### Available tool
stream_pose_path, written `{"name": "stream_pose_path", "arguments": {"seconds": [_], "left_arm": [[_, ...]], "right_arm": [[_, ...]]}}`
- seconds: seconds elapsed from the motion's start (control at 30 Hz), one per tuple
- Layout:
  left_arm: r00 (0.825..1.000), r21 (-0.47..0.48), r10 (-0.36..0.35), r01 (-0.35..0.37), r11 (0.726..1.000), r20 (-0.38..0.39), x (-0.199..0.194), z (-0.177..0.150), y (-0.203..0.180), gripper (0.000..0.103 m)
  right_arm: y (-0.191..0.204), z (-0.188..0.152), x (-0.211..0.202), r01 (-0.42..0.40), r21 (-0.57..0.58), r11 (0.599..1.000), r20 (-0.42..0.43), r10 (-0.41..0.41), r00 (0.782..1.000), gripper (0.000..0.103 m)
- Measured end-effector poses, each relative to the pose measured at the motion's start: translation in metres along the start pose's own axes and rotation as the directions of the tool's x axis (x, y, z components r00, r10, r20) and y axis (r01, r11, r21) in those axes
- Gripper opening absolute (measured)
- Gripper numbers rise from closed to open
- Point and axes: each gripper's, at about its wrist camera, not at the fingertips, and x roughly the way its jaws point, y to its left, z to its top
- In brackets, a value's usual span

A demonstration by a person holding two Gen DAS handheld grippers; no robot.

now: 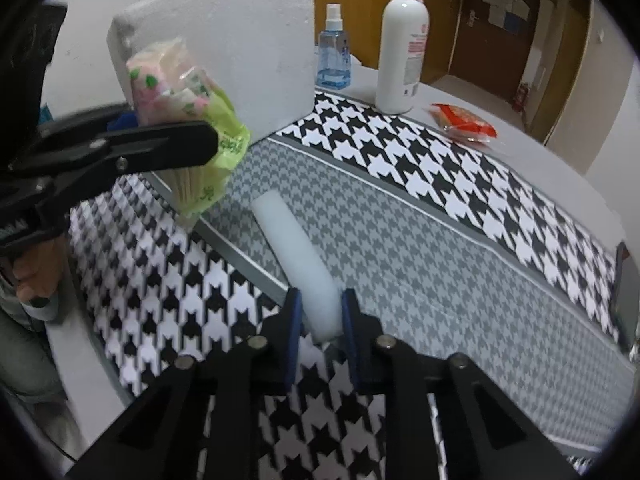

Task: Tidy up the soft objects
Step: 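Grasp the white foam roll with the right gripper while the left gripper holds the tissue pack, then carry the tissue pack with the left gripper over the foam box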

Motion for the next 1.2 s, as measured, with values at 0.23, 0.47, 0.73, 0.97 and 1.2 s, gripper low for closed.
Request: {"name": "stream_pose_path", "arguments": {"seconds": [0.23, 0.47, 0.73, 0.97, 1.2], "left_arm": [[1.0, 0.0, 0.012, -0.012, 1.0, 0.016, -0.008, -0.001, -0.002, 0.03], [0.998, -0.009, 0.042, -0.042, 0.999, 0.045, -0.027, -0.001, -0.007, 0.03], [0.997, 0.017, 0.058, -0.059, 0.998, 0.057, -0.043, 0.001, -0.02, 0.03], [0.994, 0.027, 0.076, -0.078, 0.997, 0.073, -0.055, 0.004, -0.024, 0.03], [0.99, 0.039, 0.089, -0.094, 0.995, 0.107, -0.069, 0.003, -0.03, 0.03]], "right_arm": [[0.007, -0.012, -0.023, -0.015, 0.055, 0.998, 0.017, 0.014, 1.0, 0.022], [0.011, -0.028, -0.056, -0.008, 0.091, 0.996, 0.079, 0.001, 0.997, 0.022], [-0.001, -0.03, -0.082, -0.019, 0.195, 0.981, 0.159, -0.012, 0.987, 0.022], [-0.006, -0.025, -0.108, -0.038, 0.252, 0.967, 0.25, -0.028, 0.968, 0.022], [0.006, -0.018, -0.134, -0.006, 0.252, 0.968, 0.338, -0.082, 0.938, 0.022]]}}
